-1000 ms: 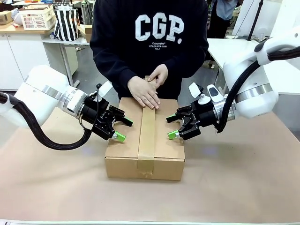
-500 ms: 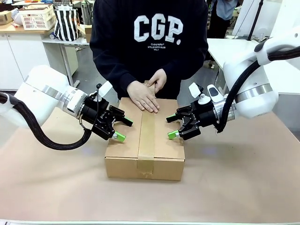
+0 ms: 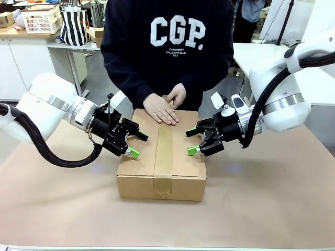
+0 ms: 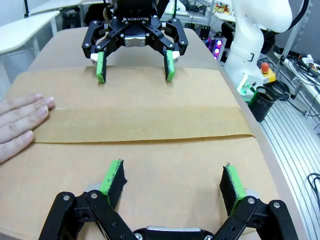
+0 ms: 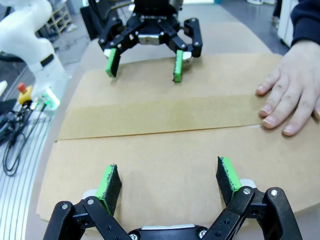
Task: Pack the gift set into the box.
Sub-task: Press and hold the closed box until the human finishes sealing it.
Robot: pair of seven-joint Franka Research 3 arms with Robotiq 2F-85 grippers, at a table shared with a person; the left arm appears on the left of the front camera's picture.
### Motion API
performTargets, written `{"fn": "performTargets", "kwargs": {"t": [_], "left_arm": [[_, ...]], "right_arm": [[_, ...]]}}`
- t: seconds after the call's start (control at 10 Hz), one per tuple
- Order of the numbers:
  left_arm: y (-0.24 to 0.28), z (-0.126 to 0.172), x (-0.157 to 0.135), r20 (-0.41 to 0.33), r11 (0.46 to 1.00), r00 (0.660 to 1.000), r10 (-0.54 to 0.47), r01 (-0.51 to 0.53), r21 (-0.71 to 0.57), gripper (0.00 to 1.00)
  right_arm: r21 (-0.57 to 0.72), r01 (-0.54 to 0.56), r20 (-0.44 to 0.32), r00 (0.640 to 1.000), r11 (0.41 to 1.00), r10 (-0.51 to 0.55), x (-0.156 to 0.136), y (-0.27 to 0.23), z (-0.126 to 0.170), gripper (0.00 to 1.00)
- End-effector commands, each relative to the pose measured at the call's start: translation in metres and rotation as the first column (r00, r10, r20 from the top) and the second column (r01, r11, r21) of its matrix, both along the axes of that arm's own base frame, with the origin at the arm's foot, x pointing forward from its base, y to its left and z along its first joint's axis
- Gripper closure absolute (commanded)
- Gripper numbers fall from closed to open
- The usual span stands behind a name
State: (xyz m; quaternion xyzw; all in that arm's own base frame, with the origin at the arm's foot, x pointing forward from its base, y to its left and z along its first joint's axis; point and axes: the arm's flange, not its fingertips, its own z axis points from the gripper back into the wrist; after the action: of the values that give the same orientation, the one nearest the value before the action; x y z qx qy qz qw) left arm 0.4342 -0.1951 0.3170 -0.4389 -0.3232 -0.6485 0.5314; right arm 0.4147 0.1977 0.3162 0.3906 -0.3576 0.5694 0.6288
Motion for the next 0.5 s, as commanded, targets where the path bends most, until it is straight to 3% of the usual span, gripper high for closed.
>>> {"fn": "performTargets", "kwargs": {"t": [0.0, 0.4], "left_arm": [[0.0, -0.0021, -0.0017, 0.0, 1.0, 1.0, -0.002, 0.002, 0.004, 0.0], [0.0, -0.0021, -0.0017, 0.0, 1.0, 1.0, -0.002, 0.002, 0.004, 0.0]], "right_arm": [[-0.007, -0.004, -0.007, 1.0, 1.0, 0.004, -0.001, -0.0012, -0.0022, 0.0], [-0.007, -0.004, -0.007, 1.0, 1.0, 0.004, -0.001, -0.0012, -0.0022, 0.0]]}}
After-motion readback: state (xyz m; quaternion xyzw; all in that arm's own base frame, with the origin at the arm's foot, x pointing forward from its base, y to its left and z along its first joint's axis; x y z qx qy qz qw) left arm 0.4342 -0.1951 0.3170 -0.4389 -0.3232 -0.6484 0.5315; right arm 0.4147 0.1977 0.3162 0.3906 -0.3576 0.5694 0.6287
